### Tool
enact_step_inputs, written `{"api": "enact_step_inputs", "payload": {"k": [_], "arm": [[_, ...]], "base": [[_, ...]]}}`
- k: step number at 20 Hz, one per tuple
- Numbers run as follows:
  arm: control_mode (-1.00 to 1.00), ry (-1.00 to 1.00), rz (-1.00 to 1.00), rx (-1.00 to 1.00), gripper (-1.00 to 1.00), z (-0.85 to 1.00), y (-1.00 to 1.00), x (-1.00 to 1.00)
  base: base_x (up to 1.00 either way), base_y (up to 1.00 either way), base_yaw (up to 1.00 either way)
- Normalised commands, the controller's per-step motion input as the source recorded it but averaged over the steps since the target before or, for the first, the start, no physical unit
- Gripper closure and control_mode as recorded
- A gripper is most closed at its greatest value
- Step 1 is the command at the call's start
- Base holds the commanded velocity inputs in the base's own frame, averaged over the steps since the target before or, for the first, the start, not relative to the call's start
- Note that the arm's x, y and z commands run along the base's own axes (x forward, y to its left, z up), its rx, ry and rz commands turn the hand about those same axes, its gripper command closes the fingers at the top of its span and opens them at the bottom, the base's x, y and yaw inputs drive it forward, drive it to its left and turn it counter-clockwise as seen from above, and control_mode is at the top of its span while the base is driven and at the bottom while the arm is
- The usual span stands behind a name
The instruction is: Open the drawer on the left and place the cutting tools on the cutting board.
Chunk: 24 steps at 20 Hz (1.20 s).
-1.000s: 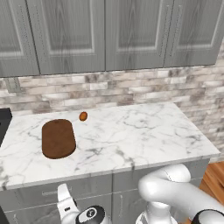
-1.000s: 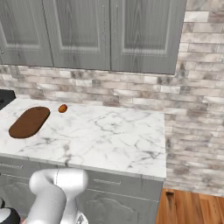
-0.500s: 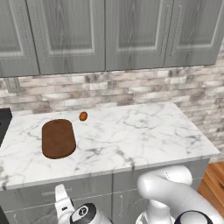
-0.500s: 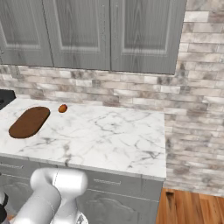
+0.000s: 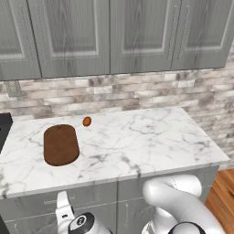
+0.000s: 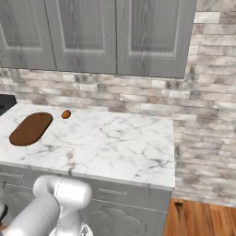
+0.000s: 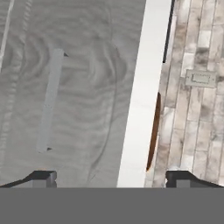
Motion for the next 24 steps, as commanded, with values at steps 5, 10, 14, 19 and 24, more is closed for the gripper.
{"api": "enact_step_inputs", "payload": {"k": [5,10,14,19,24], "arm": [[-1.0,0.08,-0.02,0.0,-1.0,-0.42,0.0,0.25],[-1.0,0.04,0.0,0.0,-1.0,-0.43,0.0,0.34],[-1.0,0.0,0.0,0.0,-1.0,-0.36,0.0,0.42],[-1.0,0.0,0.0,0.0,-1.0,-0.1,0.0,0.25],[-1.0,0.0,0.0,0.0,-1.0,0.0,0.05,0.22]], "base": [[0.0,0.0,0.0],[0.0,0.0,0.0],[0.0,0.0,0.0],[0.0,0.0,0.0],[0.0,0.0,0.0]]}}
